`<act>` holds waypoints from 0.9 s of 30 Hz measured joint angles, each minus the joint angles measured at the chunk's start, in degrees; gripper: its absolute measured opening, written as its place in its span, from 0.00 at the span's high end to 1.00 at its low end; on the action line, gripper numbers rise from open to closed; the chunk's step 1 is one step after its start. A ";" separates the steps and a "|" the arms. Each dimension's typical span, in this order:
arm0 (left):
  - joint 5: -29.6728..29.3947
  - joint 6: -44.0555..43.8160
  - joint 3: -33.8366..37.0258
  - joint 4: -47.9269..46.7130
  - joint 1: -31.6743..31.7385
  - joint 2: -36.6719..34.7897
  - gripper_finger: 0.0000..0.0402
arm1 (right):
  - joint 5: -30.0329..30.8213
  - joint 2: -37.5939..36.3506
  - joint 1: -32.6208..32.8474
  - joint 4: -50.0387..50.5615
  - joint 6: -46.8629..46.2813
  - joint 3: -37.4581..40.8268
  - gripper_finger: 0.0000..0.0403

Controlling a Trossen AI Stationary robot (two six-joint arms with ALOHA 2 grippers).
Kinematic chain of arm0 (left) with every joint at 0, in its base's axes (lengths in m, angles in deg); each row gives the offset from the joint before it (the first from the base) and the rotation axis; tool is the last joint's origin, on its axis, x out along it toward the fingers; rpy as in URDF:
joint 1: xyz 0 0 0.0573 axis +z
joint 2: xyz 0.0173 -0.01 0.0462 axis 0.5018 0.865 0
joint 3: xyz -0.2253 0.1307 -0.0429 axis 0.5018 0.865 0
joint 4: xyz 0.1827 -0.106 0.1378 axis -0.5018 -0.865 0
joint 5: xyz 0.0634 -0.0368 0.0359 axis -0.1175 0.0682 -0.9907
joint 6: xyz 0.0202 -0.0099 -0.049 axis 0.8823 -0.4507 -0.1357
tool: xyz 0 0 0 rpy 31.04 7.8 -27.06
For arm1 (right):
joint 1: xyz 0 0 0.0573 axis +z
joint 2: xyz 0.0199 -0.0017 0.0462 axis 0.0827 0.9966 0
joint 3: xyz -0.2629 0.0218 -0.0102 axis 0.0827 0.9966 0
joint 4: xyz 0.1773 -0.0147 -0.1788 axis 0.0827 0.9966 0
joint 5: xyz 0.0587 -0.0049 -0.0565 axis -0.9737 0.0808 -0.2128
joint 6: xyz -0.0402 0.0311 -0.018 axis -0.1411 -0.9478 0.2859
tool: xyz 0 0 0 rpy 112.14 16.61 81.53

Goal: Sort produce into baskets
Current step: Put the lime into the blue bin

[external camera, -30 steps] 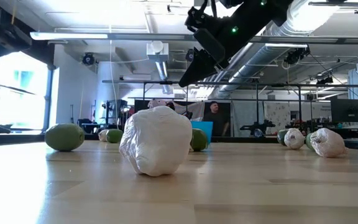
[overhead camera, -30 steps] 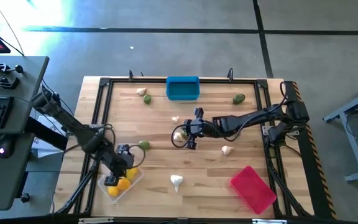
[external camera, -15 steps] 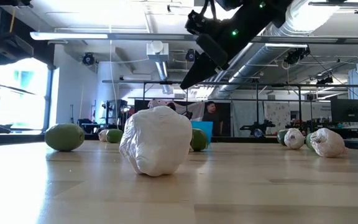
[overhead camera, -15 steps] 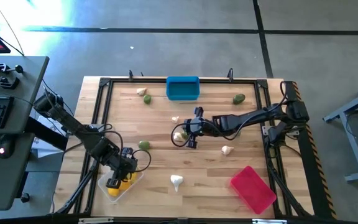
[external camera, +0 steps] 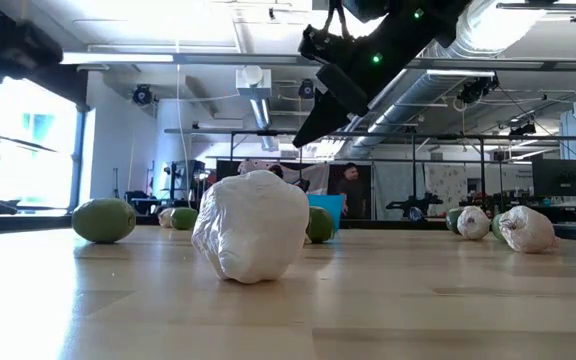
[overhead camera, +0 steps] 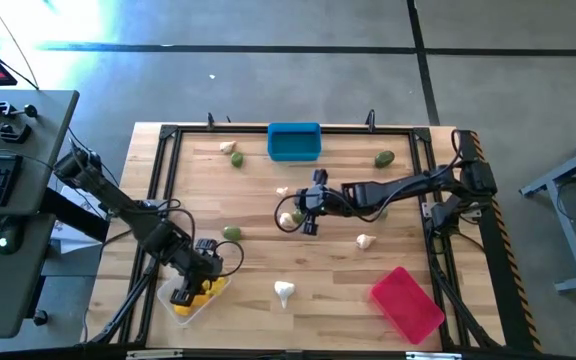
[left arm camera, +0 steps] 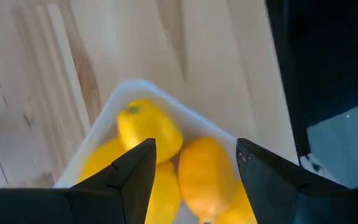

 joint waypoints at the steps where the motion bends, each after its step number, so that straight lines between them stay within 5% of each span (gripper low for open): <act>1: -0.32 0.38 -0.31 0.06 0.00 -0.03 0.48 | 0.00 0.00 -0.24 0.07 0.00 0.00 0.97; 8: -1.61 1.61 2.71 -0.24 0.00 0.00 0.59 | -0.02 0.00 -0.64 0.38 2.54 0.83 0.97; 18: -8.74 3.92 7.43 9.21 2.40 -5.55 0.98 | -9.74 -0.15 -3.73 -20.42 1.49 13.19 1.00; 27: -6.18 8.38 18.10 27.42 12.62 -13.88 1.00 | -8.57 -1.11 -3.48 -22.08 -3.40 14.69 1.00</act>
